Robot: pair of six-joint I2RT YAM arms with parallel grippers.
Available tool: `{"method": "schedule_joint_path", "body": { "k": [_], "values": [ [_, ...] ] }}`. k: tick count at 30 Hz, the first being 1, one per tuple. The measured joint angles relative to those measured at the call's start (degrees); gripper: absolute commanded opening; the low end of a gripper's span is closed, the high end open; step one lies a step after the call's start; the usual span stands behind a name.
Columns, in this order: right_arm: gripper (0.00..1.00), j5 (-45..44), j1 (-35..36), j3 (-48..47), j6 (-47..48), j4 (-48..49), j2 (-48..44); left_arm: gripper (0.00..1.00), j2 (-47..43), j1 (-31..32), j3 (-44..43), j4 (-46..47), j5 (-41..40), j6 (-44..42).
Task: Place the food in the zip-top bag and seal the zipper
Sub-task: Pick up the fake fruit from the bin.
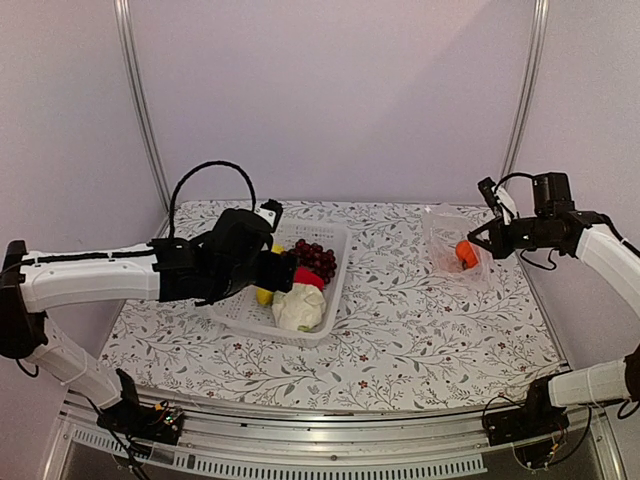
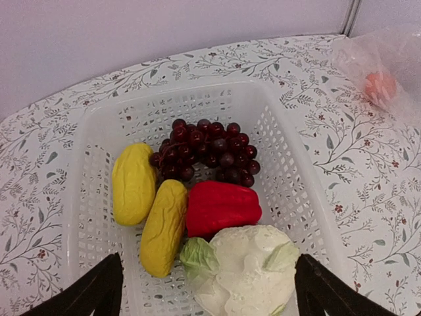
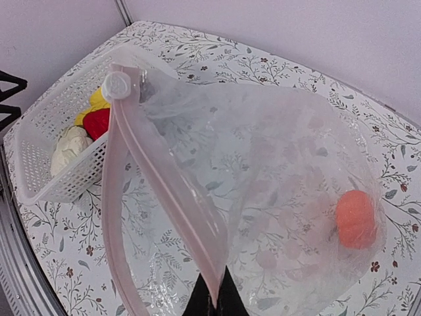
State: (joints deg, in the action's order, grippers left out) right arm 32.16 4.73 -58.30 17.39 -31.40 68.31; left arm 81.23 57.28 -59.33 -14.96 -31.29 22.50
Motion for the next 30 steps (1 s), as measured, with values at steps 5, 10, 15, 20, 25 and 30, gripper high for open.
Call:
{"method": "schedule_joint_path", "body": {
  "k": [5, 10, 15, 20, 25, 30],
  "values": [
    [0.0, 3.82, 0.0, 3.91, 0.46, 2.4, -3.23, 0.85, 0.72, -4.63, -0.81, -3.43, 5.14, 1.68],
    [0.0, 6.51, 0.0, 7.02, 0.5, 5.35, -5.42, 0.67, 4.52, -8.83, -2.84, -5.86, 8.92, 1.38],
    [0.0, 7.63, 0.0, 10.21, 0.5, 7.8, -6.56, 0.61, 9.03, -11.54, -5.64, -9.01, 11.74, -1.73],
    [0.0, 7.67, 0.0, 11.93, 0.5, 8.85, -7.74, 0.59, 13.07, -14.36, -8.24, -12.35, 14.05, -6.27],
    [0.0, 7.67, 0.0, 12.26, 0.52, 9.73, -8.28, 0.54, 15.69, -16.44, -8.68, -14.86, 15.87, -9.44],
    [0.0, 7.74, 0.0, 12.68, 0.66, 10.16, -8.26, 0.52, 17.99, -17.86, -8.76, -16.26, 17.35, -11.74]
  ]
}}
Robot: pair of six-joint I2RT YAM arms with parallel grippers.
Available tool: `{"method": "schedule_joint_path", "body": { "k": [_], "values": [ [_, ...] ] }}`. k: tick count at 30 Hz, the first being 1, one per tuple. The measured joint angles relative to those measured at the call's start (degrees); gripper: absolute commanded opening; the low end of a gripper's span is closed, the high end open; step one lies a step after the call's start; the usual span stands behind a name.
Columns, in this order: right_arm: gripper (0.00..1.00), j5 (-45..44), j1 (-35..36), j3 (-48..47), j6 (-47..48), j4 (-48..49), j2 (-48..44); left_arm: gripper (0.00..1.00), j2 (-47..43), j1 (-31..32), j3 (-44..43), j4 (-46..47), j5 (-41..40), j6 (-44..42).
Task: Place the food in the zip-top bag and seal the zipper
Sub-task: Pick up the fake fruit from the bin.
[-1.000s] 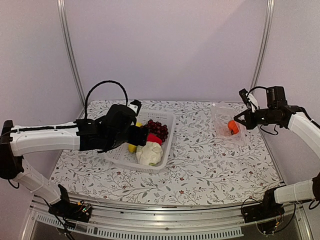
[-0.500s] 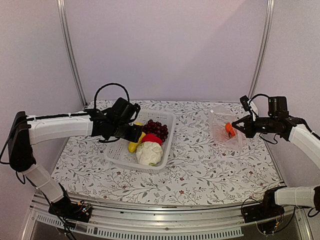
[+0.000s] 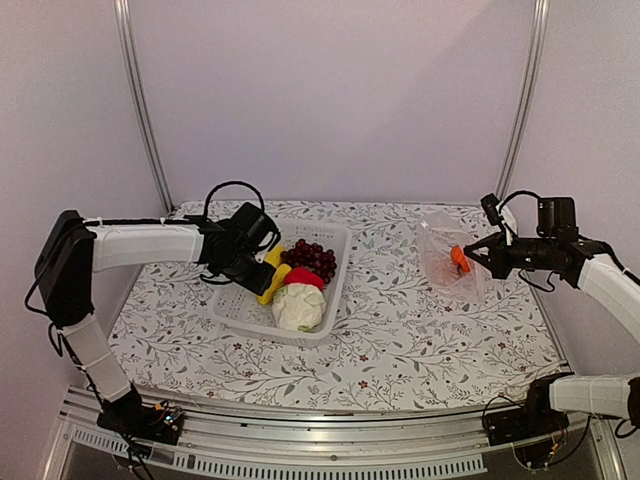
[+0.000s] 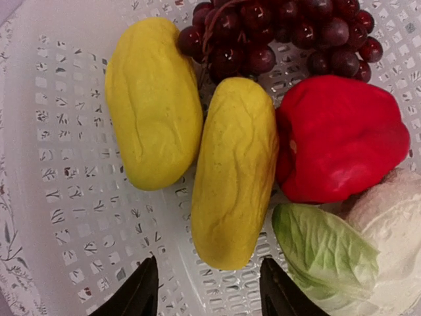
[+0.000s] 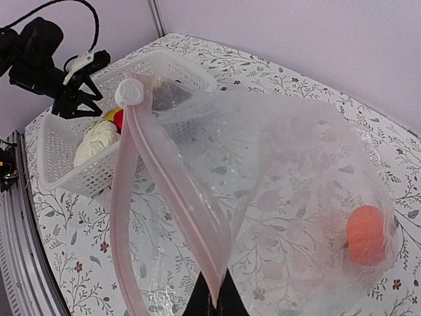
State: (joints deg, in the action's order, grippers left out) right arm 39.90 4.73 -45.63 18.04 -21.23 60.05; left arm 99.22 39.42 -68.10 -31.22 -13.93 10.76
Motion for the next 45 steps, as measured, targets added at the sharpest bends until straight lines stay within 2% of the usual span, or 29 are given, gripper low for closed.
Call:
{"method": "schedule_joint_path", "body": {
  "k": [9, 29, 34, 39, 45],
  "values": [
    [0.0, 0.79, -0.04, 0.2, 0.22, 0.13, 0.0, 0.63, 4.44, -0.5, -0.09, -0.11, 0.39, -2.8],
    [0.0, 0.96, -0.04, 0.28, 0.87, 0.15, 0.0, 0.59, 8.39, -0.85, -1.09, 1.7, 1.95, -3.85],
    [0.0, 0.98, -0.04, 0.28, 0.87, 0.15, 0.0, 0.52, 9.25, -0.87, -1.11, 2.25, 2.08, -3.91],
    [0.0, 0.98, -0.04, 0.28, 0.9, 0.15, 0.0, 0.39, 9.53, -0.87, -1.11, 2.64, 2.34, -4.07],
    [0.0, 0.96, -0.04, 0.28, 0.92, 0.15, -0.02, 0.32, 9.46, -0.87, -1.14, 2.62, 1.44, -3.91]
  ]
}}
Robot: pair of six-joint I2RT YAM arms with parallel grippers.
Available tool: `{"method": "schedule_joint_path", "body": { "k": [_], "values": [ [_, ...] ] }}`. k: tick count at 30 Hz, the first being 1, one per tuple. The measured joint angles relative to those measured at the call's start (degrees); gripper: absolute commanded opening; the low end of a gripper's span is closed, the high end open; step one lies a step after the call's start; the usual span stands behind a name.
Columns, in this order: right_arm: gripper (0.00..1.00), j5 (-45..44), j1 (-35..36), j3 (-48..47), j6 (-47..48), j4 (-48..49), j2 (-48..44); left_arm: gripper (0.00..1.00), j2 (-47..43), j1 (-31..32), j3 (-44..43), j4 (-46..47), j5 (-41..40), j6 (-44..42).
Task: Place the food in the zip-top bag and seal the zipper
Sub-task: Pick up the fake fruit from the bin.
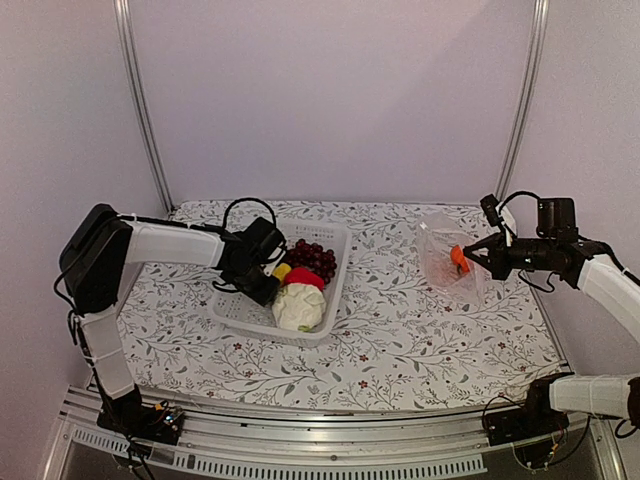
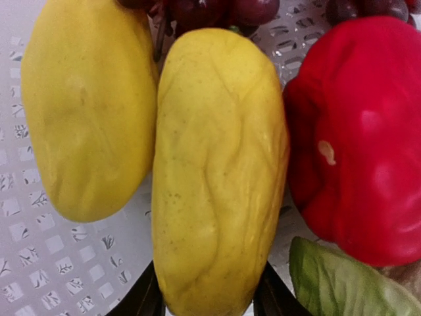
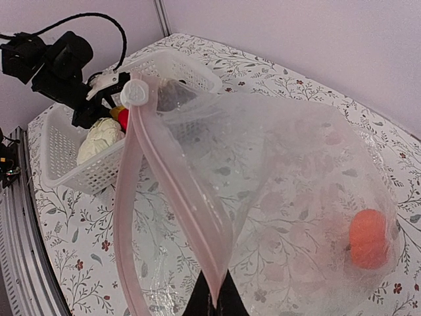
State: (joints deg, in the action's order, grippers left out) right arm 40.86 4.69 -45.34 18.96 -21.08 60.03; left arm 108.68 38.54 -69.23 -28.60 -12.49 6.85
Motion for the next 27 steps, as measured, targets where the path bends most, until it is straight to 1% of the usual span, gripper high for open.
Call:
{"method": "schedule_joint_path", "body": {
  "k": [7, 12, 17, 20, 24, 27],
  "values": [
    [0.0, -0.02, 0.0, 0.02, 0.02, 0.02, 0.0, 0.29, -2.82, 0.31, 0.02, -2.12, -2.43, 0.13],
    [0.0, -0.04, 0.0, 0.02, 0.09, 0.04, 0.02, 0.29, -7.87, 0.92, 0.22, -3.82, -4.66, 0.81],
    [0.0, -0.39, 0.0, 0.02, 0.13, 0.09, 0.04, 0.28, -13.53, 2.23, 0.81, -5.16, -5.18, 2.62],
    [0.0, -1.38, 0.0, 0.02, 0.17, 0.09, 0.04, 0.27, -16.74, 4.17, 0.83, -5.97, -5.09, 3.76],
    [0.0, -2.58, 0.0, -0.87, 0.2, -0.74, 0.33, 0.24, -20.7, 9.14, 0.11, -6.67, -4.48, 5.22],
    [0.0, -3.34, 0.0, -3.67, 0.46, -2.01, 1.81, 0.23, -21.46, 13.33, -2.62, -6.91, -3.26, 6.19]
  ]
}}
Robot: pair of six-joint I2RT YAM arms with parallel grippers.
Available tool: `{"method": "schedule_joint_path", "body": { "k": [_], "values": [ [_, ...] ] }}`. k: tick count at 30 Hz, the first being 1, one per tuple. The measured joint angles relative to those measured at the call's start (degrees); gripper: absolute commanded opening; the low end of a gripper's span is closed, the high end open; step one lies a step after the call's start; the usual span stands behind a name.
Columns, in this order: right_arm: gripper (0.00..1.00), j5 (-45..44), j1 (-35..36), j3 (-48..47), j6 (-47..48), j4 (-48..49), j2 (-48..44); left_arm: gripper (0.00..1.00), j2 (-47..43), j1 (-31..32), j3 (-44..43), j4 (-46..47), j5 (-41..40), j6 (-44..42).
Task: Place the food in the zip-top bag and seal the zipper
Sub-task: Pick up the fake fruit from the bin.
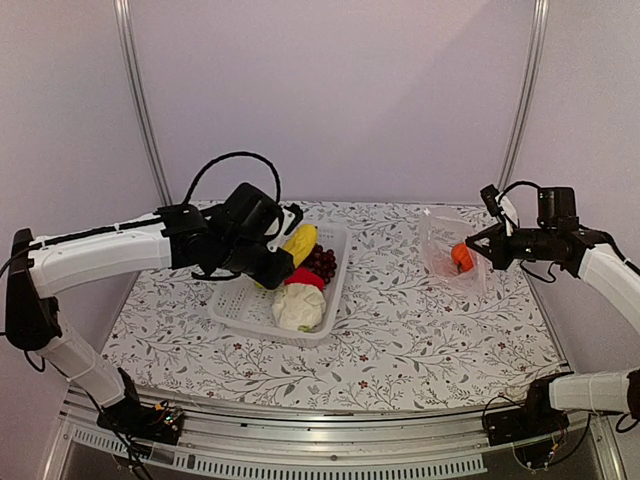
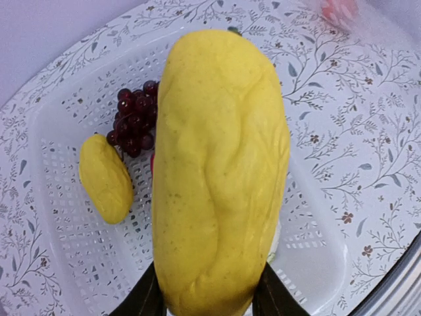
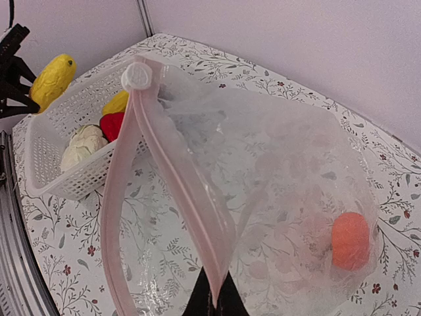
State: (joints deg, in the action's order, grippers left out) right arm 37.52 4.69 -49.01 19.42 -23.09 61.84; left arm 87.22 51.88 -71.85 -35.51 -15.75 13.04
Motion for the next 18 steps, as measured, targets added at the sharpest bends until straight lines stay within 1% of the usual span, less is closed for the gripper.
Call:
{"method": "schedule_joint_path", "body": {
  "k": [5, 10, 18],
  "values": [
    [0.0, -1.81, 0.0, -5.27, 0.57, -2.25, 2.78, 0.23, 0.13, 6.38, -5.2, 1.27, 3.17, 1.29],
    [0.0, -3.96, 0.68, -9.51, 1.16, -5.25, 4.68, 0.21, 2.27, 12.02, -9.27, 5.97, 8.96, 2.54],
    [0.0, -6.97, 3.65, -11.8, 1.64, -9.01, 6.16, 0.2, 10.99, 16.24, -15.15, 13.92, 18.58, 6.38]
  ]
}}
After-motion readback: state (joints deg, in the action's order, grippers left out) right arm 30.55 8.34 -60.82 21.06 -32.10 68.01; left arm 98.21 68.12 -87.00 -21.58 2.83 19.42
